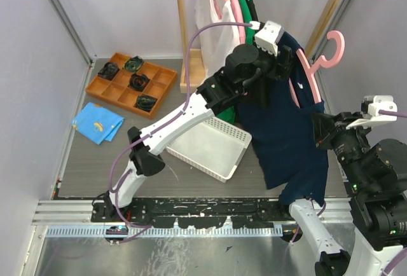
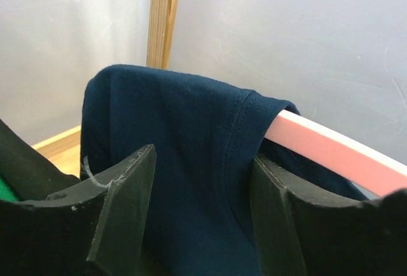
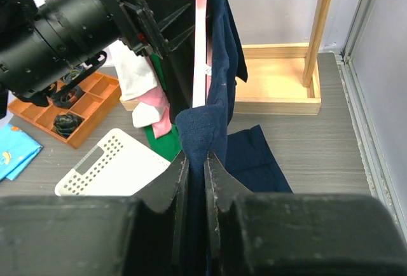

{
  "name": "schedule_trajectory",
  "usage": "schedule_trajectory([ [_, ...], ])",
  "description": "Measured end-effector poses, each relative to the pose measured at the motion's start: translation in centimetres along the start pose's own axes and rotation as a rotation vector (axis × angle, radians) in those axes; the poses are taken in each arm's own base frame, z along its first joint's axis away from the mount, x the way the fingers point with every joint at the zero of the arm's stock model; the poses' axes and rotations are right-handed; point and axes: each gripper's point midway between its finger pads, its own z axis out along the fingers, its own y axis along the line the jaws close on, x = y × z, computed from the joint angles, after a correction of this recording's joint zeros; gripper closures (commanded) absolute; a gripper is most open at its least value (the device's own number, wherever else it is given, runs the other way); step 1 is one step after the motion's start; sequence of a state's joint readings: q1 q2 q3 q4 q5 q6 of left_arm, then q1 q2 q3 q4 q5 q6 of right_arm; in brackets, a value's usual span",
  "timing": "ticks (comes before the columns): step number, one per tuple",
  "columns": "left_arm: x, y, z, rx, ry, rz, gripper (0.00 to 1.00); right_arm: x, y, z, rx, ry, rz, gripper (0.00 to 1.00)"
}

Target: Remove the t-shirt from the hanger

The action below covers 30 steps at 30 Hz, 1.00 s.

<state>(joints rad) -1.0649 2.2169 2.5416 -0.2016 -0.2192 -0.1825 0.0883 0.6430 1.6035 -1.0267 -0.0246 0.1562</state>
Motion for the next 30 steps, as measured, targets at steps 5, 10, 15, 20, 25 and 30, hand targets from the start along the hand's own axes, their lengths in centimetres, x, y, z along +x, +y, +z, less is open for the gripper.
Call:
schedule_trajectory([
  [5,0.7,0.1,0.3,-0.002,0.008,0.013,0.83,0.0,0.1,-0.1,-0.006,0.0,0.0,0.99],
  [10,0.3,-0.5,0.4,0.035,-0.006,0.028,1.0,0.0,0.0,0.0,0.002,-0.002,0.001,0.99],
  [15,0.4,-2.1,0.1,0.136,0.001,0.038,1.0,0.4,-0.4,0.9,0.018,0.001,0.011,0.99],
  [20,0.0,-4.2,-1.6,0.257,0.032,0.019,1.0,1.1,-1.0,2.7,0.049,0.004,0.027,0.99],
  [25,-1.2,-5.2,-3.8,0.321,0.05,0.004,1.0,1.0,-1.2,4.2,0.055,-0.008,0.031,1.0],
  [30,-2.2,-5.8,-5.0,0.359,0.059,0.0,0.33,0.7,-1.1,4.8,0.05,-0.029,0.029,1.0],
])
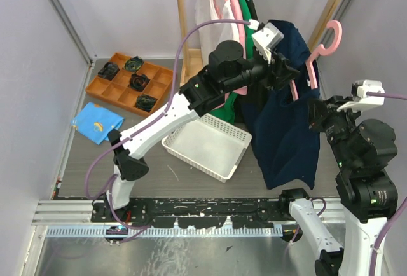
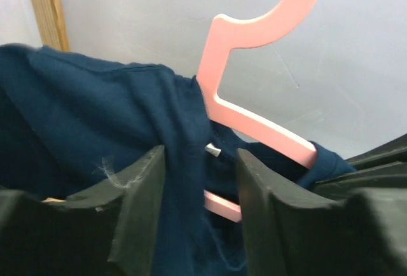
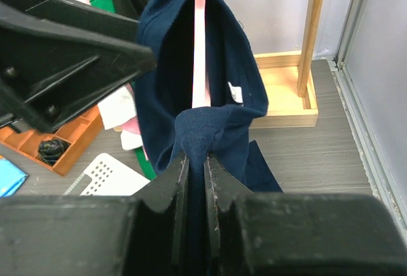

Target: Remove the t-shirt from the hanger

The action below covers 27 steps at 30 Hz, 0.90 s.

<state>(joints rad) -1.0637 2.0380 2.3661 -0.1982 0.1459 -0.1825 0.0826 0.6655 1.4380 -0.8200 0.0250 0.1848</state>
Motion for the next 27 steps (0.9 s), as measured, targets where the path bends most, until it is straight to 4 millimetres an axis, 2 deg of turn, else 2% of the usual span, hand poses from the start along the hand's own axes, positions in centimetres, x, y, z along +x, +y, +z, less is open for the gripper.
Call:
schedule_trajectory([
  [2,0.1,-0.1,-0.2,0.002,0.008,0.003,0.17,0.0,-0.1,0.1,0.006,-0.003,-0.003,0.99],
  [6,0.2,0.2,-0.3,-0.007,0.011,0.028,0.07,0.1,-0.3,0.2,0.01,0.003,-0.019,0.99],
  [10,-0.5,0.5,-0.3,-0.01,-0.009,0.053,0.07,0.3,-0.3,0.3,0.006,0.007,-0.033,0.99],
  [16,-4.0,0.4,0.0,0.012,-0.147,0.098,0.09,0.9,0.2,0.5,-0.031,0.022,-0.048,0.99],
  [19,-5.3,0.1,0.3,0.038,-0.203,0.115,0.14,1.2,0.5,0.5,-0.052,0.03,-0.052,0.99],
  [22,-5.4,-0.2,0.8,0.062,-0.225,0.122,0.19,1.3,0.8,0.3,-0.069,0.031,-0.058,0.99],
  [27,-4.0,-0.2,1.5,0.083,-0.203,0.123,0.24,1.3,1.1,0.2,-0.091,0.031,-0.068,0.99],
])
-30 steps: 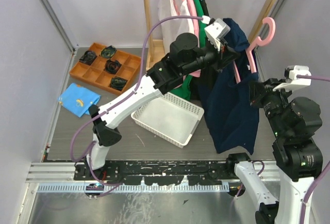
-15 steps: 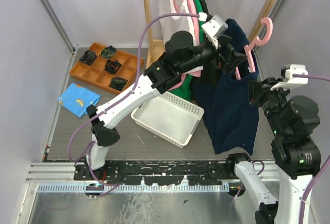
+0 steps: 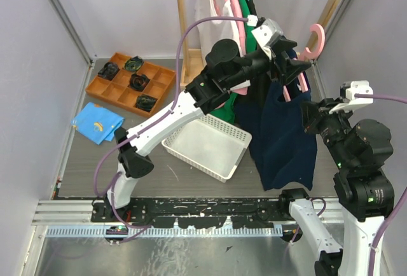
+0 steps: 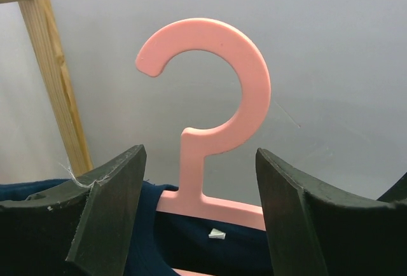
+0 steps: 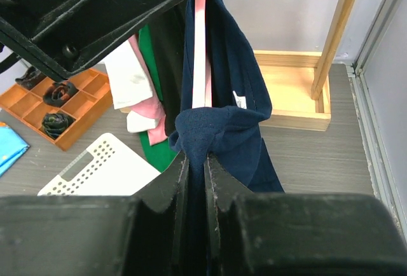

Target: Remove the t-shirt from the hanger

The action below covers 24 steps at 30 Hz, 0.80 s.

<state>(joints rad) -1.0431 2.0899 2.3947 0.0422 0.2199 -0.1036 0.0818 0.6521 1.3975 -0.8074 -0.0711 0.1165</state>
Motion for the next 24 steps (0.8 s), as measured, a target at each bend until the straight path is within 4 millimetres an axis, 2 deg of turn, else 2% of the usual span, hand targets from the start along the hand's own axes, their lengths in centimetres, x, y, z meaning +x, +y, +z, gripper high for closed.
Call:
schedule_trajectory([
  [9,1.4,0.2,-0.1,-0.002,0.04,0.028,0.3,0.1,0.4,0.0,-0.025,0.003,-0.009,1.0],
  [19,2.9,0.7,-0.5,-0.02,0.1,0.055,0.45,0.0,0.7,-0.3,-0.041,-0.001,-0.01,0.99],
  [24,2.7,0.7,-0.6,-0.024,0.111,0.061,0.49,0.0,0.8,-0.3,-0.046,0.0,-0.01,0.99],
])
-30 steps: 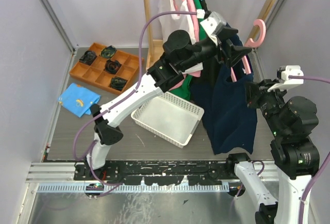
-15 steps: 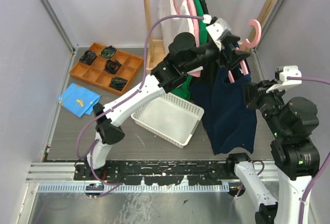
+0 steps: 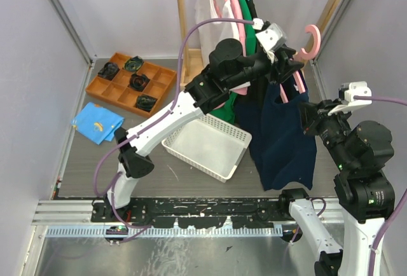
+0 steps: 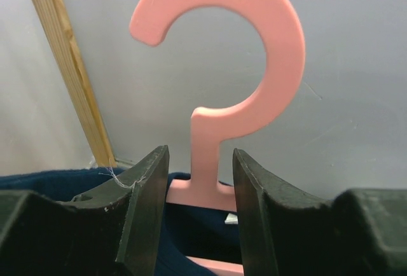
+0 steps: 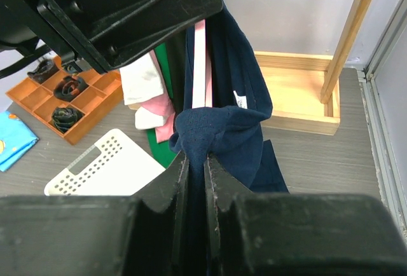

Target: Remove the t-shirt from the hanger

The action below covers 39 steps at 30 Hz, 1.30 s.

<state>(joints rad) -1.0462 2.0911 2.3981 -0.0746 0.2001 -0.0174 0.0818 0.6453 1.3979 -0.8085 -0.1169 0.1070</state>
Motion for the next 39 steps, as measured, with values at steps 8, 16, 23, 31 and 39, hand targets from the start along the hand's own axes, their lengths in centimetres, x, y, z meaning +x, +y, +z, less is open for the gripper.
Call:
schedule_trajectory([
  [8,-1.2,-0.3,0.2,0.004,-0.026,0.009,0.51,0.0,0.2,0.0,-0.012,0.002,-0.005,0.99],
  [16,0.3,-0.1,0.4,-0.007,0.007,-0.008,0.67,0.1,0.4,0.0,-0.023,0.004,-0.011,1.0],
  [23,0.4,0.0,0.5,-0.018,0.009,-0.035,0.96,0.1,0.3,0.1,-0.023,0.01,-0.011,0.99],
  [31,1.4,-0.8,0.7,-0.003,0.025,-0.058,1.0,0.8,0.1,-1.0,0.012,0.016,0.057,0.99],
  [39,2.7,-1.7,0.6,-0.01,0.066,-0.106,1.0,1.4,0.0,-2.2,0.033,0.042,0.084,0.79],
])
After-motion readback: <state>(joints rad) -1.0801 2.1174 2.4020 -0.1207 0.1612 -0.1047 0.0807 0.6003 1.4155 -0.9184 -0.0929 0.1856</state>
